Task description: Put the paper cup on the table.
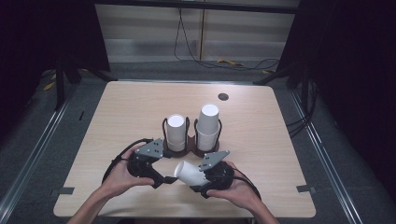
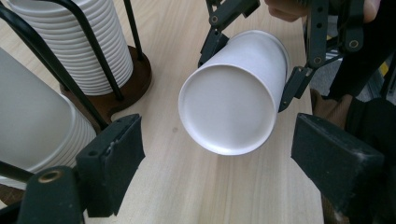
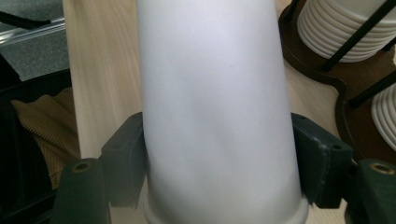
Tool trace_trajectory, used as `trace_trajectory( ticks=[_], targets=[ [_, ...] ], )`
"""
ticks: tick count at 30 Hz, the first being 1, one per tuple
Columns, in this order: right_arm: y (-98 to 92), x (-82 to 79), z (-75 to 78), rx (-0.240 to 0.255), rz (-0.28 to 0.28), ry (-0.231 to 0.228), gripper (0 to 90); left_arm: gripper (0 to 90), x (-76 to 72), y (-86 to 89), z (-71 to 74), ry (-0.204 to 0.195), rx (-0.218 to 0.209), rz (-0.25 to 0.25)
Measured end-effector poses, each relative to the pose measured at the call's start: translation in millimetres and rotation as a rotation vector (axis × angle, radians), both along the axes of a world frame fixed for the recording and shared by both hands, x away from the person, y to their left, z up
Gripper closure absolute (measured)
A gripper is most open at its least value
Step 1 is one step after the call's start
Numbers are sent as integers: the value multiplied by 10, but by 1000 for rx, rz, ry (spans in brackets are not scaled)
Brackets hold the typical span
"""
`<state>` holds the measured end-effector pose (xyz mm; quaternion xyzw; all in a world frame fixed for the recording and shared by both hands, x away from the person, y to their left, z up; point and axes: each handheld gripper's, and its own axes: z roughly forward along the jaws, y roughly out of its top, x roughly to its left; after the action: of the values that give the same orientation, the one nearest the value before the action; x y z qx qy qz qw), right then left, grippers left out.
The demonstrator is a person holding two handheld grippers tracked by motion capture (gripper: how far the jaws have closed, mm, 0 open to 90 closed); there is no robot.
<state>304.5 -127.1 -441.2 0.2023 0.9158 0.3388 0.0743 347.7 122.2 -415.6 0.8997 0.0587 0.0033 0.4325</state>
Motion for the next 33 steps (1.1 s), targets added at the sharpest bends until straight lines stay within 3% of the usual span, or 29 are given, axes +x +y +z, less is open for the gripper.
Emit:
trace_trajectory(
  ticks=[14,22,28,33],
  targets=[
    [106,59,73,-76,53,4,289,178,-11,-44,-31,-26,66,-12],
    [167,71,70,-152,65,18,292,183,-24,-87,-67,-39,103,-28],
    [240,79,56,-199,95,19,293,184,-27,-140,-116,-26,139,-48],
    [266,74,36,-213,99,33,293,204,-22,-139,-127,-15,142,-49]
  ],
)
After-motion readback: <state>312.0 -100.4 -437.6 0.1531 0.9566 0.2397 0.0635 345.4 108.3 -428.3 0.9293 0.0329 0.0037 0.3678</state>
